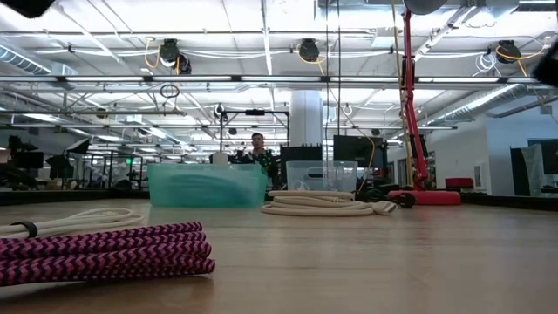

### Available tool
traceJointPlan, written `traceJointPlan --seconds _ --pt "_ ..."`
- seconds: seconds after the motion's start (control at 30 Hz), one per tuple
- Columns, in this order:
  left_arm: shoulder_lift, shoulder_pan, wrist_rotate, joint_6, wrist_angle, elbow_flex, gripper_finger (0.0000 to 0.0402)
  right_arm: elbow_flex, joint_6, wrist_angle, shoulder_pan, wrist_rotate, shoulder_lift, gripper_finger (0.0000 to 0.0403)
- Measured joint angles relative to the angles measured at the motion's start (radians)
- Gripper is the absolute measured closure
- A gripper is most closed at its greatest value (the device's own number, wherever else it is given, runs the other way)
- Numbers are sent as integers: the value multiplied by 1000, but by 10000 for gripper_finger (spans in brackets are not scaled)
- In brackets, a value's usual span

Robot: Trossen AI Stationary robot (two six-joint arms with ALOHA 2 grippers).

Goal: Pick and place items into bin
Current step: Put the white HDMI cable into the green bin

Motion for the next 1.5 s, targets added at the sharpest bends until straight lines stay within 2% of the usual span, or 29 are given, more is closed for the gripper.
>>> traceJointPlan --seconds 0.3,0.53,0.63,0.87,1.1,1.3,1.5 --pt "0 -14 -20 -19 13 -8 321 -15 -315 178 -96 -31 0 403" --pt "0 -21 -38 -38 26 -7 321 -15 -376 177 -105 -110 0 403" --pt "0 -30 -54 -43 31 -7 321 -15 -297 51 -90 -118 0 401" --pt "0 -43 -81 -59 35 -7 321 -15 68 -361 -100 -164 -1 372" --pt "0 -43 -81 -59 39 -7 321 -15 175 -641 -115 -191 -46 309" --pt "0 -43 -81 -57 40 -7 321 -14 335 -881 -114 -271 -93 258" --pt "2 -43 -80 -62 64 -38 321 -14 406 -947 -78 -266 -98 228"
